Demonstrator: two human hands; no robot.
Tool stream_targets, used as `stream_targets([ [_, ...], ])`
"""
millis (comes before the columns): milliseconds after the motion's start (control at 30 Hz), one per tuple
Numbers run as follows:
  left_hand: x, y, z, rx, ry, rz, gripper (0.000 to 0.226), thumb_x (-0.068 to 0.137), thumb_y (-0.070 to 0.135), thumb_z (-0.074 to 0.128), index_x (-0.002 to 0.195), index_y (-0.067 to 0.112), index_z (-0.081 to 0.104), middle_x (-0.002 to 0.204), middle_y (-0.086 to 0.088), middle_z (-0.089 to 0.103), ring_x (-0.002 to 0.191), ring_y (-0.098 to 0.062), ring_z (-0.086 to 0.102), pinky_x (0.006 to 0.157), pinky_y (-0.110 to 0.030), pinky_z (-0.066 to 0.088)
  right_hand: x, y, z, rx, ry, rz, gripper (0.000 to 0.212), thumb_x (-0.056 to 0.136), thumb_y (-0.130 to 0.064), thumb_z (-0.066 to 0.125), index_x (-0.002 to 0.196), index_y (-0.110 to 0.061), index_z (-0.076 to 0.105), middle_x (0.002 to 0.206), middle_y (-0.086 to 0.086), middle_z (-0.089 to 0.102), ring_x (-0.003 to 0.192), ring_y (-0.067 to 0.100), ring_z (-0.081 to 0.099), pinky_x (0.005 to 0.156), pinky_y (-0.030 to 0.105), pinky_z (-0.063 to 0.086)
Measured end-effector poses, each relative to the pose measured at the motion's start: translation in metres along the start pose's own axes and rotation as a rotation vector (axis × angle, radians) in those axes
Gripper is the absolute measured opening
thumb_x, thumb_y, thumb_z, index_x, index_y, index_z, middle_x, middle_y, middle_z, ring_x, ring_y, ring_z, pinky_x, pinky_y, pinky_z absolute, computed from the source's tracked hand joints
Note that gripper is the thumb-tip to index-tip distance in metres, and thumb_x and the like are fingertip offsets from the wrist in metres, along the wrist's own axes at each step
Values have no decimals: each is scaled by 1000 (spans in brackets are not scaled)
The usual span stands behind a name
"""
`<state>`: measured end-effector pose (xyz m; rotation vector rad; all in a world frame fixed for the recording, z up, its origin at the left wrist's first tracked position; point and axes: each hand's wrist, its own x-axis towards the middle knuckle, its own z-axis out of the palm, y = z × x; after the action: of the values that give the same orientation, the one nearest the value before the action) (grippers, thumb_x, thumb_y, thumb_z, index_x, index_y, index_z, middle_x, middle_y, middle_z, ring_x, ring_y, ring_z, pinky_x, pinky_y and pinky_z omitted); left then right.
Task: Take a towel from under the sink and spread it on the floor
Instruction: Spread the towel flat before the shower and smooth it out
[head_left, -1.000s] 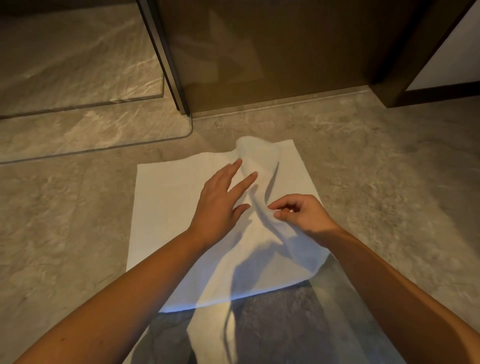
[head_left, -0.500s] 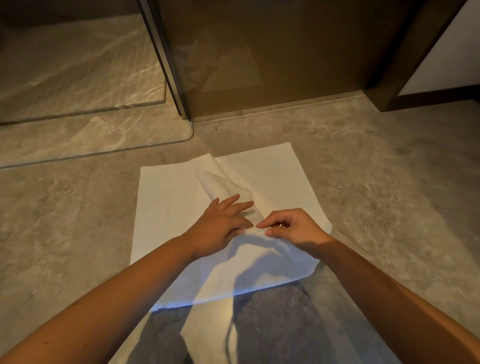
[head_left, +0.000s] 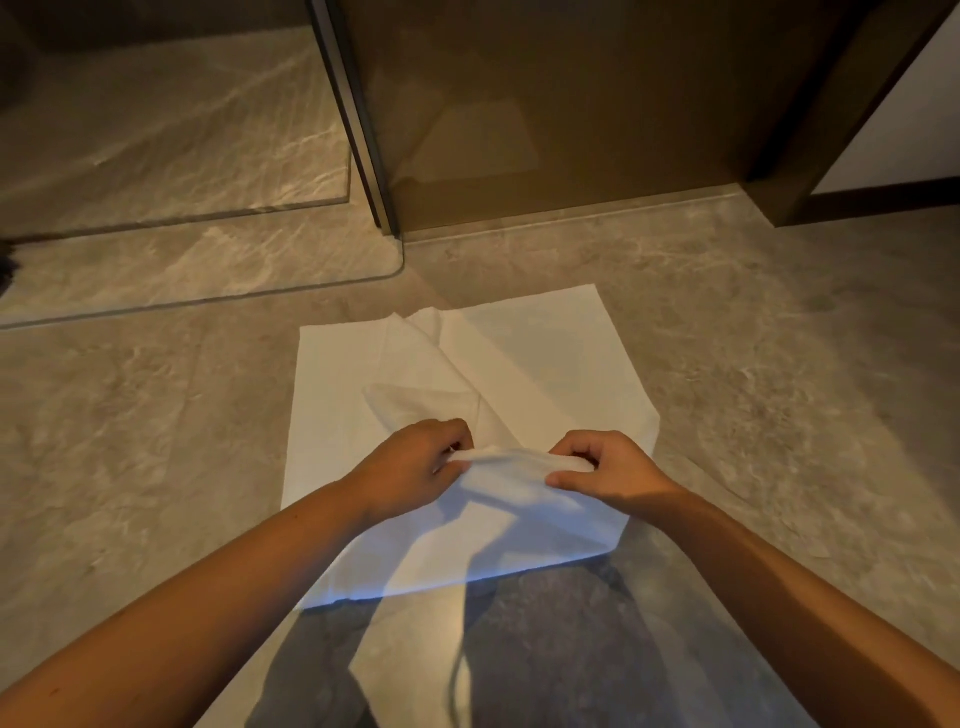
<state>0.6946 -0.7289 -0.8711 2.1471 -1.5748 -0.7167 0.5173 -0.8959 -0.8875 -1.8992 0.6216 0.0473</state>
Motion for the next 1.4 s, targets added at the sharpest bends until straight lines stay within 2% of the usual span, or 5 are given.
stream_targets([
  [233, -14, 10, -63, -189, 228, -110, 15, 80, 4, 55, 79, 18, 49, 77, -6, 61, 71, -25, 56, 60, -30, 40, 6, -16, -19, -35, 65, -75, 23, 70, -3, 75, 67, -22, 62, 66, -6, 59, 57, -2, 52, 61, 10, 41],
  [800, -66, -14, -180, -226, 516, -182, 29, 81, 1, 59, 84, 30, 56, 81, -1, 60, 73, -19, 54, 68, -33, 43, 80, -39, -7, -635, 136, -177, 23, 83, -17, 62, 105, -10, 64, 123, 8, 55, 120, 27, 39, 103, 36, 29],
  [933, -94, -36, -183, -156, 563, -272, 23, 80, -1, 61, 86, 22, 61, 77, 6, 59, 68, -3, 53, 61, -23, 41, 83, -40, -9, -706, 173, -202, 15, 84, -22, 62, 94, -12, 65, 108, 8, 60, 111, 27, 47, 96, 35, 30],
  [1200, -128, -59, -199, -50, 680, -444, 25, 80, 5, 63, 75, 27, 53, 70, 8, 53, 64, -8, 47, 55, -28, 36, 90, -72, -8, -901, 103, -330, 13, 92, -28, 46, 82, -21, 41, 85, 6, 58, 93, 27, 54, 107, 38, 15],
  [1400, -160, -68, -186, 68, 587, -489, 29, 74, -4, 66, 69, 20, 49, 66, -4, 50, 63, -21, 46, 56, -29, 32, 63, -66, 2, -1041, -43, -451, 18, 91, -33, 48, 84, -18, 54, 90, 8, 64, 93, 24, 55, 104, 34, 21],
])
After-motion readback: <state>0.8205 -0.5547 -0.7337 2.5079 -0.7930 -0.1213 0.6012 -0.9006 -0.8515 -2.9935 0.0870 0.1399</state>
